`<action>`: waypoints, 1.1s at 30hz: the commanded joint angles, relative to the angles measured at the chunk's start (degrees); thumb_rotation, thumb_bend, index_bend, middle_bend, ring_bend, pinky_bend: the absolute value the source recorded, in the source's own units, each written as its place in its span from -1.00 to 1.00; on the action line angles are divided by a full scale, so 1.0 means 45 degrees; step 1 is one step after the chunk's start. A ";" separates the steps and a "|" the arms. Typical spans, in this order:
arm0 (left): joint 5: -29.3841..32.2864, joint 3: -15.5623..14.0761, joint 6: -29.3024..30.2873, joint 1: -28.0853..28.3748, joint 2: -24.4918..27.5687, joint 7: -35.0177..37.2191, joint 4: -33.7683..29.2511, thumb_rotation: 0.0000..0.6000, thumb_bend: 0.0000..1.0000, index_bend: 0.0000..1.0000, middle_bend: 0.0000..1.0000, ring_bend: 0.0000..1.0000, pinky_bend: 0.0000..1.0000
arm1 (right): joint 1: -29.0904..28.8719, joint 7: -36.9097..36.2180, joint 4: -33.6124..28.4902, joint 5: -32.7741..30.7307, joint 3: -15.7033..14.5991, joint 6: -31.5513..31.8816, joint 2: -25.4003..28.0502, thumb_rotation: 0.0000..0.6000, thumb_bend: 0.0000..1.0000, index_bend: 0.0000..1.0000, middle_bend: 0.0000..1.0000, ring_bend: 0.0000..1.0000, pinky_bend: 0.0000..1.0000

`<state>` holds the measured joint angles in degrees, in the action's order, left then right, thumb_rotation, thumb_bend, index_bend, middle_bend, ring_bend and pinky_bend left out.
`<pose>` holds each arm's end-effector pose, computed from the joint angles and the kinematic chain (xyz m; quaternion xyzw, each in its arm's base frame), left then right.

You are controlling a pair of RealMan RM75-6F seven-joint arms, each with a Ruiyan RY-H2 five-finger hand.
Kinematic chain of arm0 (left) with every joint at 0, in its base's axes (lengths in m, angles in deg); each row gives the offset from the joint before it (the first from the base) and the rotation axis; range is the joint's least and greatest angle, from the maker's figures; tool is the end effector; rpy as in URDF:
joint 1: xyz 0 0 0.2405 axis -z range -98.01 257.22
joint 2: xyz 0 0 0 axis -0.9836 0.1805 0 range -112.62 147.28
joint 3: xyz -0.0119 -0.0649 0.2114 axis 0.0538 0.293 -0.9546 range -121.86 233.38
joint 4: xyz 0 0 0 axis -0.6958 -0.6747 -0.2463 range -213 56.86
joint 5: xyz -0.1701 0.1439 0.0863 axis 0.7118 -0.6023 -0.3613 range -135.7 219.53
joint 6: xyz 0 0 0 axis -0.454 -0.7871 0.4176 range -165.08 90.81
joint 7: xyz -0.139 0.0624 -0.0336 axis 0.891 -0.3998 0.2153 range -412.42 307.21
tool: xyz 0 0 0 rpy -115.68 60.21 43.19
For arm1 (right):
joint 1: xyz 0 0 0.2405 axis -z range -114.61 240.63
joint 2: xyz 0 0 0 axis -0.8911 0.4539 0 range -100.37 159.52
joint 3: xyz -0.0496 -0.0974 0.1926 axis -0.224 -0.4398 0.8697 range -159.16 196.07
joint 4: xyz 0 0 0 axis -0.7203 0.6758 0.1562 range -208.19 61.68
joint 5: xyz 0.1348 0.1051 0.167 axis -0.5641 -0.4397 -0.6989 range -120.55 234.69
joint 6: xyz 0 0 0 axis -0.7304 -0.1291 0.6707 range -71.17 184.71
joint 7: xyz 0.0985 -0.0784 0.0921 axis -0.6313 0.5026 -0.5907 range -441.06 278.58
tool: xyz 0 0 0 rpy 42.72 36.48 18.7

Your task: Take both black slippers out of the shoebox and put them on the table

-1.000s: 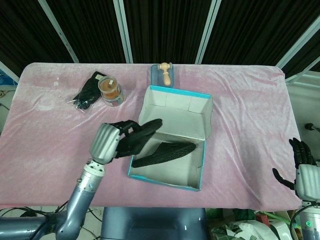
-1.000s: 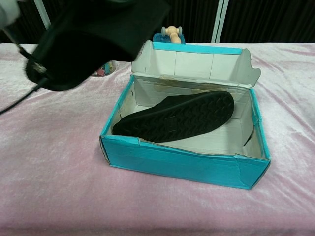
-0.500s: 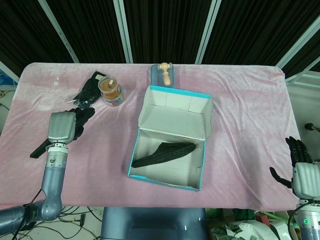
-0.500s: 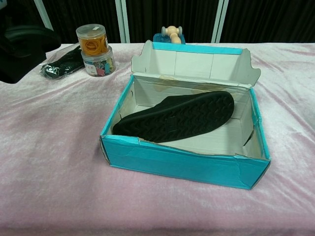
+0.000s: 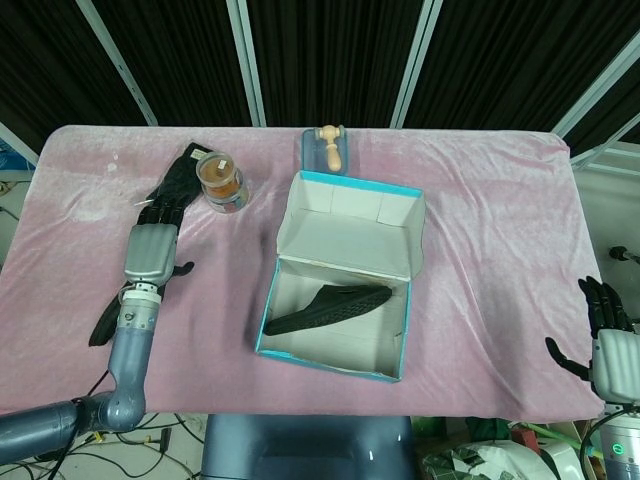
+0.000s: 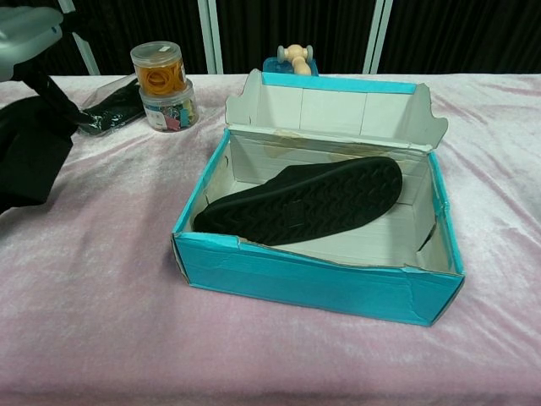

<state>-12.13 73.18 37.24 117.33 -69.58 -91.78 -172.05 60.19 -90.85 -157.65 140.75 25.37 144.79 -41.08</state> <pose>-0.1157 0.3446 0.0196 -0.6310 -0.3428 -0.3792 0.5836 -0.3114 -0.1985 0.1188 0.5170 -0.4108 0.4516 0.6000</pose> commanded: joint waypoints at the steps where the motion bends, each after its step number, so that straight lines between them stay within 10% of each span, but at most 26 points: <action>1: -0.1769 -0.0265 0.0757 -0.0468 0.0656 0.1397 -0.1964 1.00 -1.00 -0.68 -0.58 -0.72 -0.42 | -0.0010 0.0018 -0.0009 0.0024 -0.0008 -0.0006 -0.0005 1.00 -0.66 -0.83 -0.90 -0.98 -0.57; 10: -0.2588 -0.0786 -0.0655 0.0319 0.0155 0.1748 -0.4227 1.00 -0.98 -0.56 -0.45 -0.54 -0.22 | 0.0003 0.0077 -0.0057 0.0122 -0.0070 0.0031 -0.0023 1.00 -0.66 -0.83 -0.90 -0.98 -0.57; 33: 0.1438 0.0090 -0.1522 0.3469 -0.4723 -0.1148 -0.0331 1.00 -0.99 -0.72 -0.56 -0.56 -0.23 | 0.0275 0.0011 -0.0211 0.0122 -0.0199 0.0191 0.0372 1.00 -0.72 -0.83 -0.90 -0.98 -0.57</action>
<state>-5.87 73.67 30.45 132.63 -90.37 -96.97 -174.04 61.43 -90.81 -158.60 141.30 24.48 145.65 -39.41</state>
